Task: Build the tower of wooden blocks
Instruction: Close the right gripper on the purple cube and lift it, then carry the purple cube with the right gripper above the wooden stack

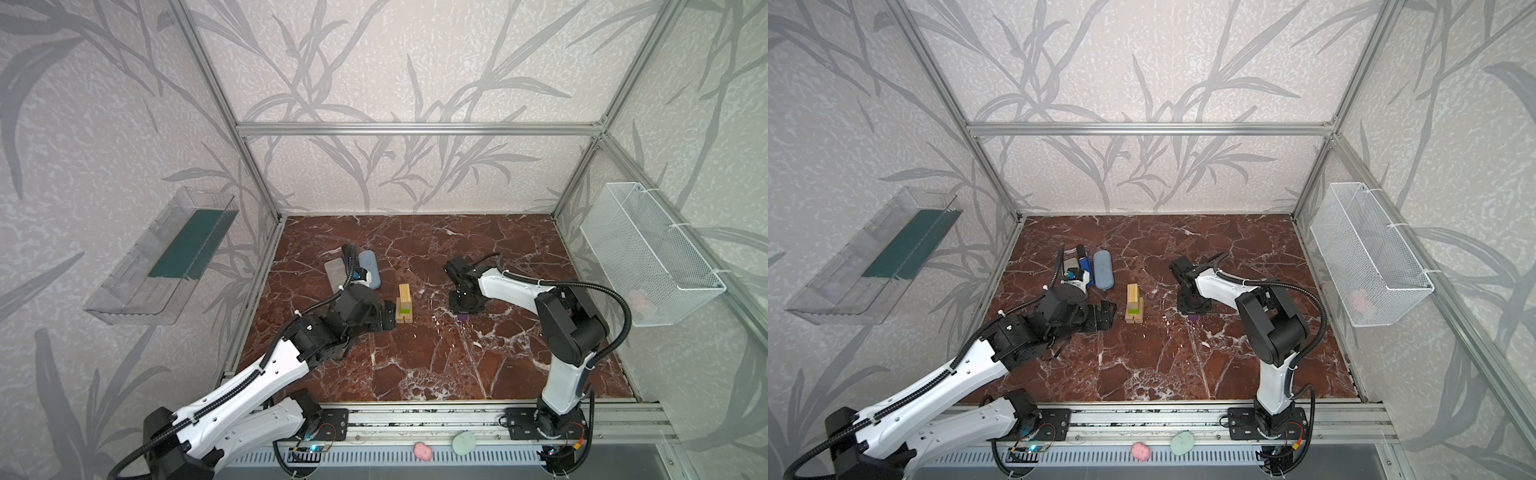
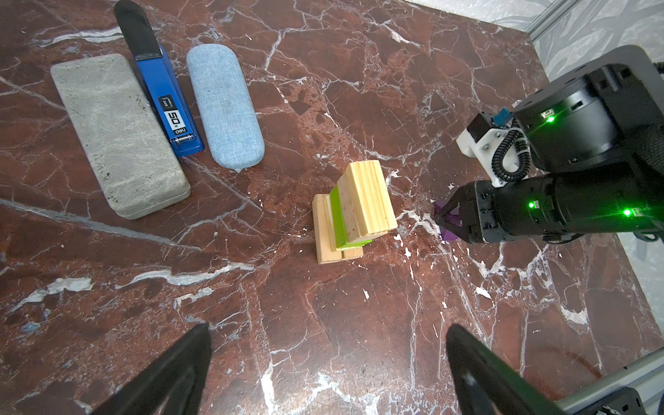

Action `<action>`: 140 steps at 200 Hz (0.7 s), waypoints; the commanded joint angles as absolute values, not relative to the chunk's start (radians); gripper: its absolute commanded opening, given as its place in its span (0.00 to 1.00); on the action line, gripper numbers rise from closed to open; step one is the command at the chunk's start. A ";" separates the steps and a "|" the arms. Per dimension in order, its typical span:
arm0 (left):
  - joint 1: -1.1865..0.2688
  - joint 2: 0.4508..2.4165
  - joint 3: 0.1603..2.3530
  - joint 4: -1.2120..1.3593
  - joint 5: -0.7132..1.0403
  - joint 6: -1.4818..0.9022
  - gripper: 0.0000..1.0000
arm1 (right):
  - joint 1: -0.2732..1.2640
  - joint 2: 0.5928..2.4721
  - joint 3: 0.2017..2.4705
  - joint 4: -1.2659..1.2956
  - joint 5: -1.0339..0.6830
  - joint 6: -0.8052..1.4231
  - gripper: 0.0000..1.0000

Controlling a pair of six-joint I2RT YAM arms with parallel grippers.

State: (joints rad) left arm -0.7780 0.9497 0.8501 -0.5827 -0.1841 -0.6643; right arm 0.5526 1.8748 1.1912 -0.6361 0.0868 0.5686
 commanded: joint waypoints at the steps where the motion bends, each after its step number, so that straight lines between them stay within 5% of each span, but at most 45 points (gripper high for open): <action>1: -0.773 0.950 0.867 -0.595 -0.198 -0.655 0.99 | 0.554 1.844 1.198 -0.678 0.096 0.544 0.27; 140: -0.667 0.845 0.783 -0.688 -0.184 -0.664 0.99 | 0.688 1.797 1.582 -1.039 0.093 0.683 0.23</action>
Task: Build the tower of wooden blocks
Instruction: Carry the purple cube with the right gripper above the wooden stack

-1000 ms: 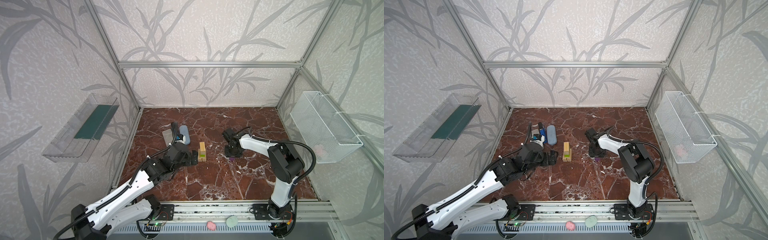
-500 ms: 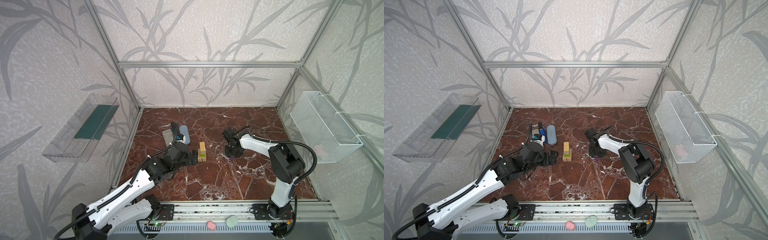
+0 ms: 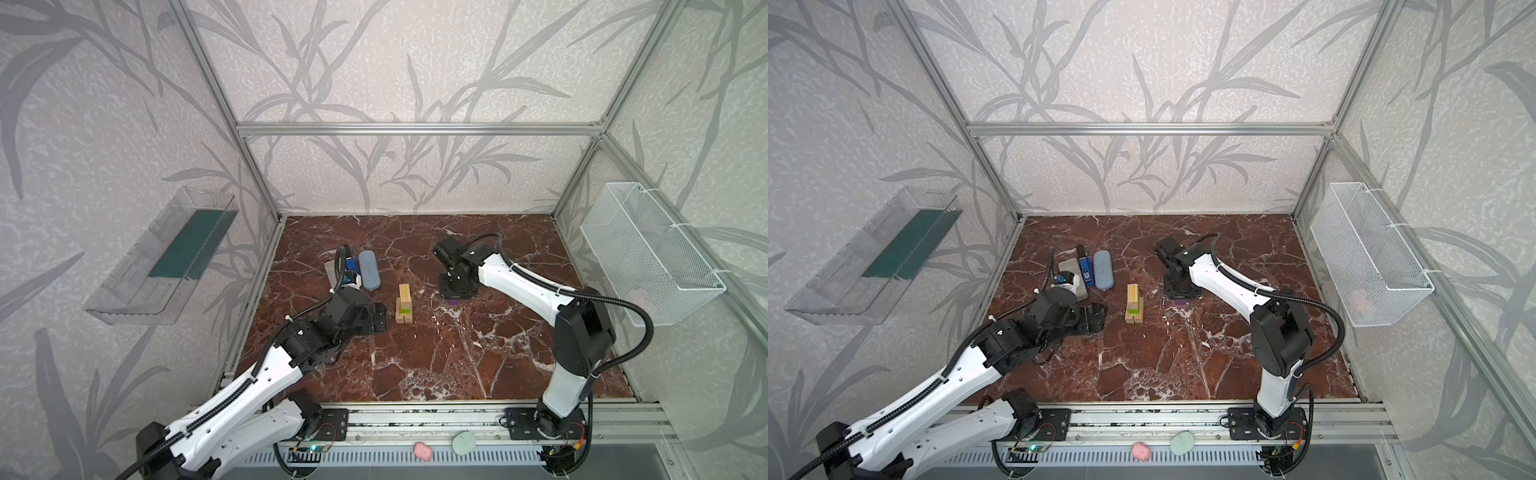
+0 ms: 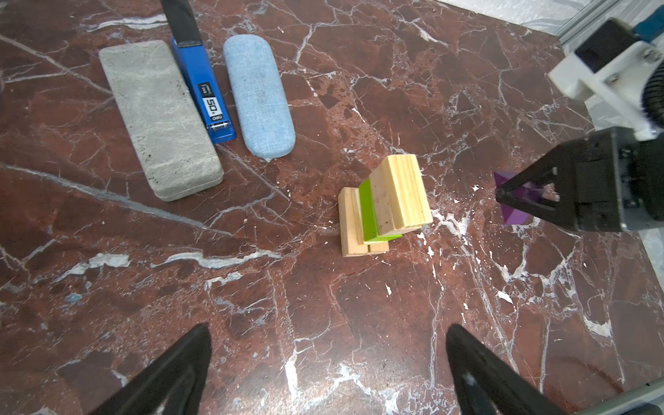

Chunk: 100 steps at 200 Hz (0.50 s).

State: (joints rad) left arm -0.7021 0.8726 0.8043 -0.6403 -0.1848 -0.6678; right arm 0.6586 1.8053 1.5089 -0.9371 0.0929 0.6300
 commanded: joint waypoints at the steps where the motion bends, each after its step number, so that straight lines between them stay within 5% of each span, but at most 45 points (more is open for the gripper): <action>1: -0.664 0.844 0.783 -0.689 -0.182 -0.665 1.00 | 0.691 1.798 1.585 -1.041 0.094 0.683 0.23; 100: -0.593 0.802 0.722 -0.695 -0.130 -0.671 0.99 | 0.871 1.964 1.915 -1.155 0.144 0.772 0.22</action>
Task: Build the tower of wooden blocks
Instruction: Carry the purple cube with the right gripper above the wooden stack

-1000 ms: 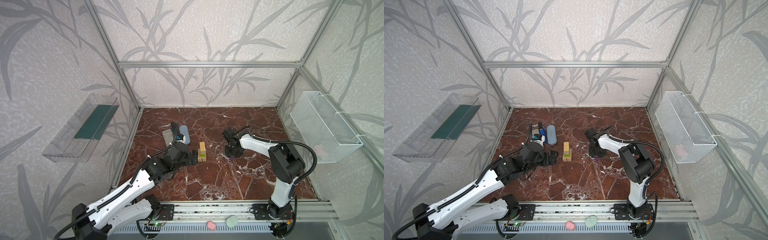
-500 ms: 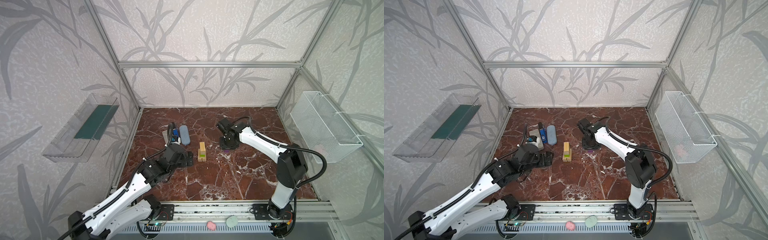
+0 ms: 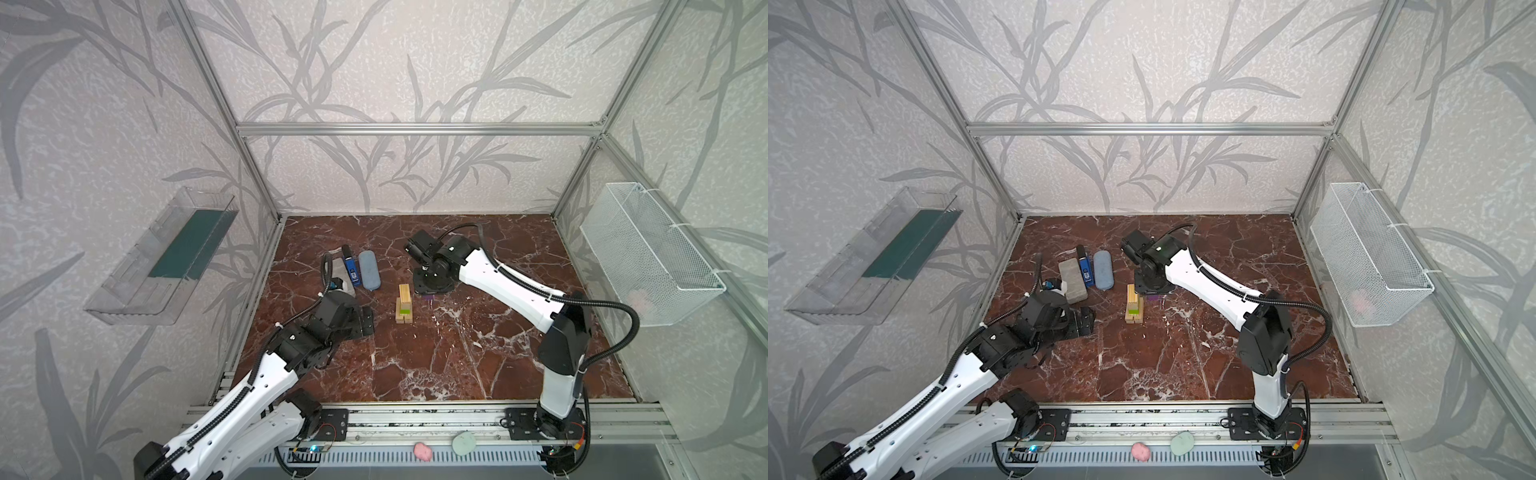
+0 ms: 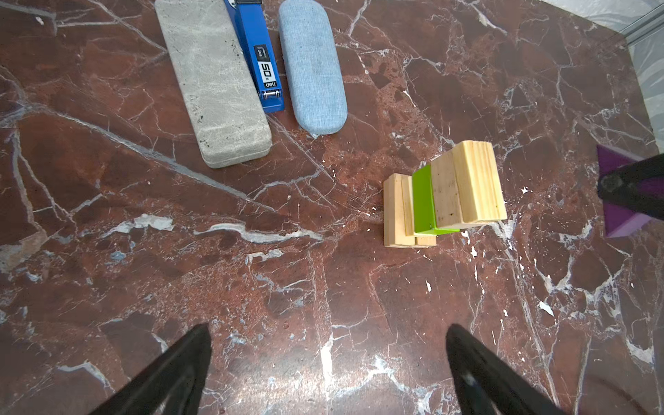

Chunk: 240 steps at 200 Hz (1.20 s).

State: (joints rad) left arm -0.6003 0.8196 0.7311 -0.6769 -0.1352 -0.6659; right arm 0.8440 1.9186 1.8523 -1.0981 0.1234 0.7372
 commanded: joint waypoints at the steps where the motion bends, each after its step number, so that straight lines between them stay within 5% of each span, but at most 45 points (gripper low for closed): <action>1: -0.593 0.801 0.722 -0.695 -0.130 -0.670 0.99 | 0.873 1.967 1.918 -1.156 0.145 0.772 0.22; 240: -0.580 0.742 0.716 -0.723 -0.138 -0.684 0.99 | 0.942 2.247 2.267 -1.304 0.233 0.800 0.22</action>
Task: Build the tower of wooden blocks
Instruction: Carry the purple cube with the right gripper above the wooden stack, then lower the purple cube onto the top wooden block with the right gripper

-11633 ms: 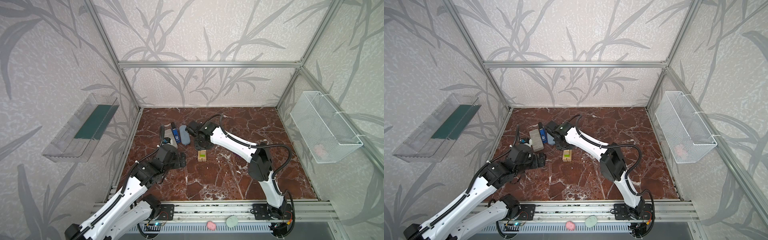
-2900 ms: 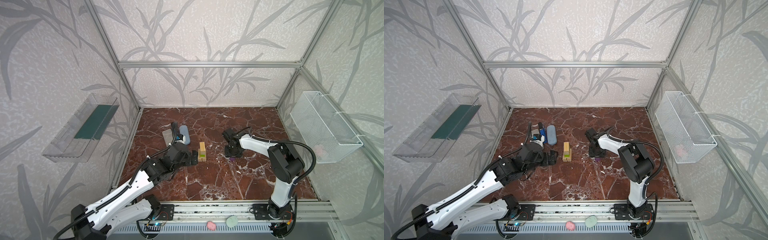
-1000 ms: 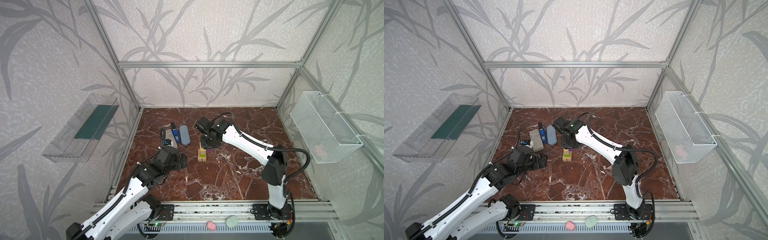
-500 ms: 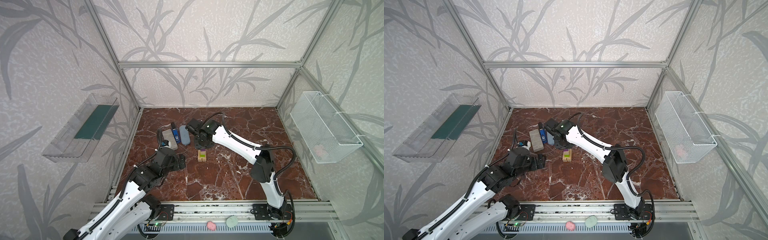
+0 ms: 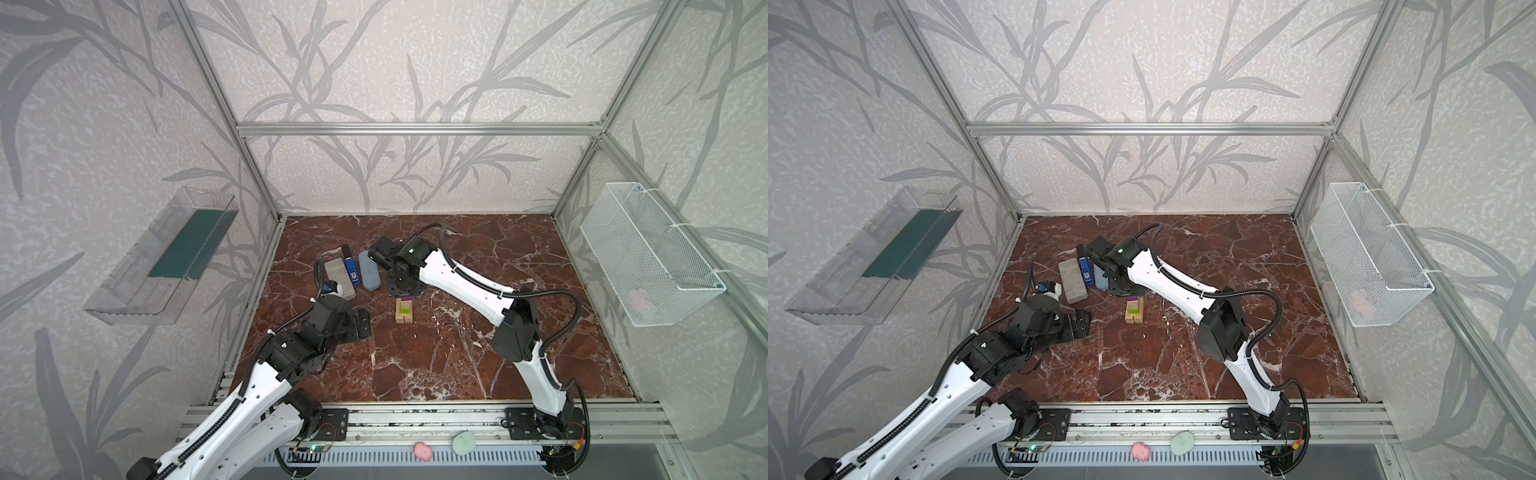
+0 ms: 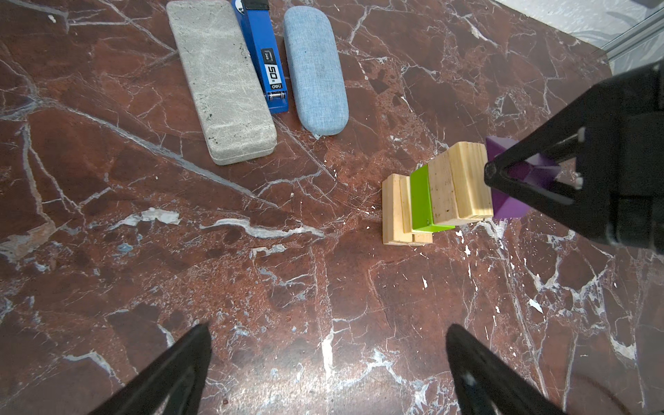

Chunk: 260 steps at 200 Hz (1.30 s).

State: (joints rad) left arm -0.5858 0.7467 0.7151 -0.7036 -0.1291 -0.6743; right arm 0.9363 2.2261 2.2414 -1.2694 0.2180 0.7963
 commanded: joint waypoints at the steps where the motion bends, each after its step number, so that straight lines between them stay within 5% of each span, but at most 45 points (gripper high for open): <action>1: -0.580 0.742 0.716 -0.722 -0.138 -0.684 0.99 | 0.942 2.247 2.266 -1.304 0.233 0.800 0.21; 260: -0.577 0.753 0.723 -0.716 -0.132 -0.683 0.99 | 0.919 2.269 2.283 -1.302 0.236 0.813 0.27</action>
